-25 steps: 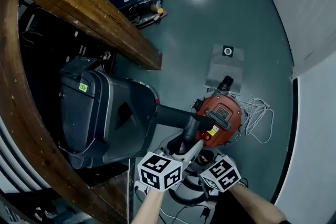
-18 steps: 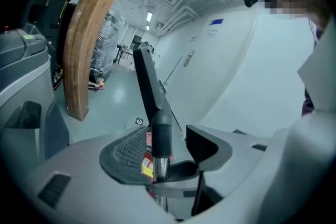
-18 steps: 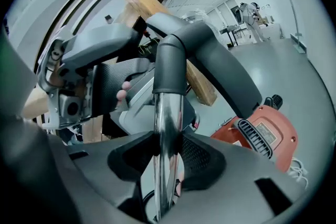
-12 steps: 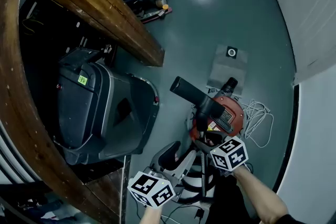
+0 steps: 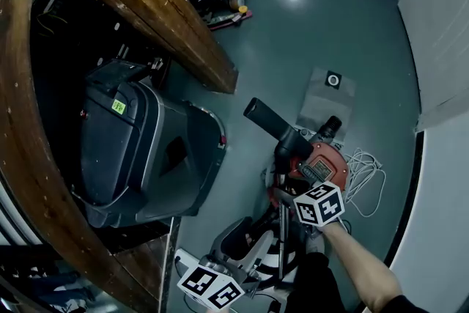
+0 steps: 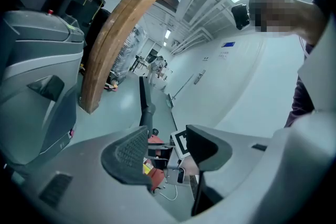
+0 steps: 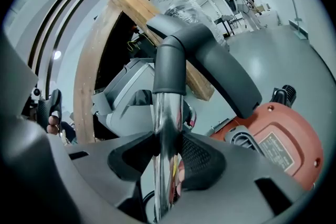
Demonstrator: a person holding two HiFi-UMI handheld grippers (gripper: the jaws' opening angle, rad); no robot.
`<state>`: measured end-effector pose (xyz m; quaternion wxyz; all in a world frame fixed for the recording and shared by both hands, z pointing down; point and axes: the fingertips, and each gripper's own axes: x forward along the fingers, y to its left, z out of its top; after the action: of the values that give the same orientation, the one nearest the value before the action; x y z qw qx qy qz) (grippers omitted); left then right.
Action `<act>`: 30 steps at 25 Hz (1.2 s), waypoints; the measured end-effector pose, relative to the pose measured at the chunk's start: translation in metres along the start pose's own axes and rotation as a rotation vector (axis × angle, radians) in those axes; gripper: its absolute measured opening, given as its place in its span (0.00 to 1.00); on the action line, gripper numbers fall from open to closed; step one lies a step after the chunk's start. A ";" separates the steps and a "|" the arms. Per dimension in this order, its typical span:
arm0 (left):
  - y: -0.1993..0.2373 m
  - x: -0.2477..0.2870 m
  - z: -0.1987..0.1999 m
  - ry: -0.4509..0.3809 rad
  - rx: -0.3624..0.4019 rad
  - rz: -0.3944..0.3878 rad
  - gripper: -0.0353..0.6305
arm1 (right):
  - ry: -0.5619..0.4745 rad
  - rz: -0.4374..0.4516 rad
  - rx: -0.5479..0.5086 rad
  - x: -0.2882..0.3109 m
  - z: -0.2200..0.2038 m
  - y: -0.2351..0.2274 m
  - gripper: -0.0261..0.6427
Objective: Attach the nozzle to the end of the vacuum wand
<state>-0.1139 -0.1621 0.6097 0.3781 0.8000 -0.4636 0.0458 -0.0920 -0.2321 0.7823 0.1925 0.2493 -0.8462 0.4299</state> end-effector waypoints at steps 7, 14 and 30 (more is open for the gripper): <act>0.007 -0.004 -0.001 -0.045 -0.024 0.008 0.40 | 0.002 0.008 0.022 0.015 0.000 -0.012 0.28; 0.010 -0.005 -0.003 -0.041 -0.027 0.023 0.40 | 0.006 -0.006 0.044 0.028 -0.009 -0.013 0.28; -0.024 -0.030 0.023 -0.063 0.018 0.030 0.37 | -0.101 -0.022 0.110 -0.067 0.014 0.028 0.28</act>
<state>-0.1186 -0.1490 0.5676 0.3556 0.7973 -0.4868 0.0306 -0.0559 -0.2121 0.7207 0.1402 0.2900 -0.8272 0.4604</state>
